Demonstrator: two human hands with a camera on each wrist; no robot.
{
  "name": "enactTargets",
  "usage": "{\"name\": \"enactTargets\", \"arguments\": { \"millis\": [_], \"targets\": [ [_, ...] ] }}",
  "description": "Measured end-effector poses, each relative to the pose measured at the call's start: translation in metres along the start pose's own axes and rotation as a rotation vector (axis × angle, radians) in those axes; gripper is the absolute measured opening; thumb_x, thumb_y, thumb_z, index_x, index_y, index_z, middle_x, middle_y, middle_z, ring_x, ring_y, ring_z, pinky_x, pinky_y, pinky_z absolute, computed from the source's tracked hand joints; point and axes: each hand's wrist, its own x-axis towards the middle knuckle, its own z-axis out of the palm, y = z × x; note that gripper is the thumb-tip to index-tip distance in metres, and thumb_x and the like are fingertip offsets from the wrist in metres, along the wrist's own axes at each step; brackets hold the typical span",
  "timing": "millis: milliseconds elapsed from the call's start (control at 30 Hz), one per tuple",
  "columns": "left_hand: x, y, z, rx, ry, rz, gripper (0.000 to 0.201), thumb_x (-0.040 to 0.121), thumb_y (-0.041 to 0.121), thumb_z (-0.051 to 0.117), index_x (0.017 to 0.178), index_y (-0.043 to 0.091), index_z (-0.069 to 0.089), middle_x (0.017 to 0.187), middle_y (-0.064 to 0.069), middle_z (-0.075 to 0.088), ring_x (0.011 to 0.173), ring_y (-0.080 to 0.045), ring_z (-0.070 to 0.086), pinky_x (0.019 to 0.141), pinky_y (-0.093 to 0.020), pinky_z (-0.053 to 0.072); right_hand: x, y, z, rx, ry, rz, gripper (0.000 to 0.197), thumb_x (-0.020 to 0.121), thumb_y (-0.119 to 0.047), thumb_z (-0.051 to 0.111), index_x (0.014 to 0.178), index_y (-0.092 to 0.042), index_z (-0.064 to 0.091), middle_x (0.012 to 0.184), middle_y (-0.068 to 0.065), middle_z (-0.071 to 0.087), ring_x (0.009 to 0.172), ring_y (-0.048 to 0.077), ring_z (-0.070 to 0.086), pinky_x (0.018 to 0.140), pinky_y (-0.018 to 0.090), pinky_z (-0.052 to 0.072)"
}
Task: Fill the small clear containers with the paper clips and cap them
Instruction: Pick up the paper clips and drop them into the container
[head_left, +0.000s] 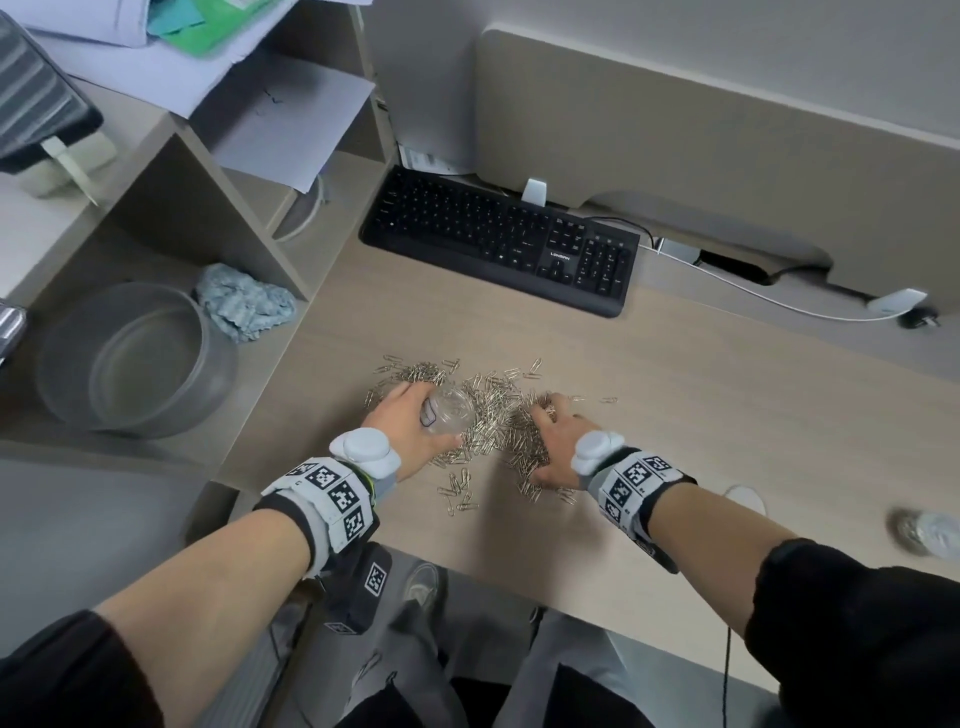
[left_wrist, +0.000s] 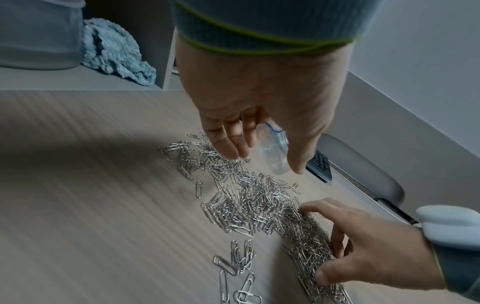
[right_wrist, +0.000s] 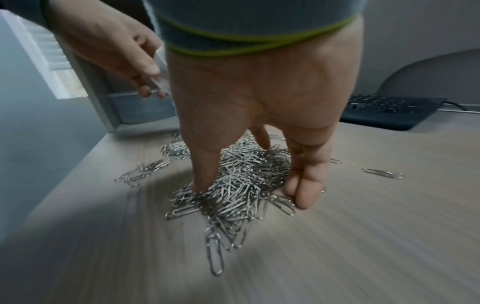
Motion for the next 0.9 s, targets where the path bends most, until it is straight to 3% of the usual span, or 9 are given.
{"name": "enactTargets", "arguments": {
  "millis": [100, 200, 300, 433, 567, 633, 700, 767, 900],
  "targets": [
    [0.000, -0.002, -0.001, 0.003, 0.003, -0.007, 0.066, 0.070, 0.050, 0.078, 0.125, 0.025, 0.052, 0.113, 0.007, 0.053, 0.102, -0.016, 0.056, 0.089, -0.033, 0.048, 0.000, -0.006, -0.001, -0.020, -0.009, 0.005, 0.081, 0.083, -0.041, 0.072, 0.144, -0.017, 0.026, 0.150, 0.015, 0.020, 0.116, 0.038, 0.054, 0.091, 0.047, 0.053],
    [0.003, -0.005, -0.001, 0.007, 0.006, -0.023, 0.066, 0.068, 0.052, 0.078, 0.123, 0.026, 0.054, 0.111, 0.007, 0.054, 0.100, -0.016, 0.056, 0.088, -0.034, 0.049, 0.002, -0.009, -0.003, 0.013, 0.013, -0.013, 0.061, 0.089, -0.021, 0.065, 0.140, -0.012, 0.031, 0.136, 0.017, 0.033, 0.104, 0.036, 0.058, 0.085, 0.046, 0.055],
    [0.005, -0.006, 0.000, 0.009, -0.007, -0.036, 0.067, 0.068, 0.051, 0.078, 0.124, 0.025, 0.053, 0.111, 0.006, 0.054, 0.101, -0.018, 0.056, 0.089, -0.036, 0.050, 0.006, -0.009, -0.004, 0.078, 0.010, -0.008, 0.059, 0.089, -0.004, 0.054, 0.143, -0.010, 0.031, 0.127, 0.015, 0.041, 0.099, 0.036, 0.061, 0.082, 0.043, 0.054],
    [0.008, 0.001, 0.005, 0.012, -0.019, -0.044, 0.067, 0.069, 0.046, 0.080, 0.125, 0.023, 0.052, 0.110, 0.006, 0.051, 0.101, -0.020, 0.056, 0.089, -0.036, 0.049, 0.006, -0.005, -0.013, 0.187, -0.021, 0.013, 0.047, 0.092, -0.002, 0.052, 0.138, -0.007, 0.042, 0.123, 0.014, 0.054, 0.102, 0.031, 0.062, 0.079, 0.034, 0.051],
    [0.013, 0.009, 0.010, 0.005, -0.041, -0.032, 0.066, 0.069, 0.044, 0.079, 0.127, 0.026, 0.052, 0.113, 0.007, 0.050, 0.103, -0.018, 0.056, 0.090, -0.036, 0.049, 0.004, 0.005, -0.020, 0.355, -0.009, 0.110, 0.027, 0.088, -0.003, 0.058, 0.114, -0.010, 0.058, 0.115, 0.011, 0.063, 0.089, 0.023, 0.055, 0.068, 0.027, 0.040],
    [0.015, 0.013, 0.012, 0.005, -0.060, -0.027, 0.069, 0.070, 0.044, 0.079, 0.130, 0.025, 0.050, 0.119, 0.006, 0.051, 0.106, -0.019, 0.056, 0.092, -0.035, 0.048, 0.001, 0.008, -0.021, 0.462, 0.008, 0.165, 0.025, 0.087, -0.001, 0.057, 0.108, -0.013, 0.062, 0.109, 0.010, 0.064, 0.086, 0.024, 0.060, 0.068, 0.031, 0.048],
    [0.018, 0.018, 0.016, -0.001, -0.075, -0.011, 0.069, 0.072, 0.040, 0.078, 0.131, 0.022, 0.049, 0.121, 0.004, 0.052, 0.110, -0.020, 0.055, 0.092, -0.034, 0.047, -0.003, 0.014, -0.025, 0.644, 0.013, 0.208, 0.022, 0.087, 0.001, 0.055, 0.101, -0.013, 0.064, 0.092, 0.011, 0.067, 0.076, 0.027, 0.068, 0.070, 0.037, 0.059],
    [0.020, 0.026, 0.019, -0.018, -0.085, 0.030, 0.062, 0.073, 0.036, 0.076, 0.128, 0.021, 0.050, 0.114, 0.004, 0.056, 0.106, -0.021, 0.057, 0.086, -0.032, 0.047, -0.009, 0.023, -0.029, 0.802, 0.036, 0.232, 0.017, 0.089, 0.002, 0.054, 0.091, -0.013, 0.063, 0.072, 0.010, 0.066, 0.058, 0.023, 0.067, 0.066, 0.039, 0.062],
    [0.023, 0.040, 0.026, -0.025, -0.133, 0.060, 0.061, 0.076, 0.029, 0.076, 0.129, 0.021, 0.047, 0.109, 0.002, 0.062, 0.091, -0.018, 0.059, 0.074, -0.025, 0.044, -0.020, 0.036, -0.038, 0.973, 0.079, 0.232, 0.015, 0.088, 0.002, 0.058, 0.081, -0.011, 0.062, 0.066, 0.014, 0.066, 0.055, 0.027, 0.066, 0.070, 0.049, 0.061]
  ]
}}
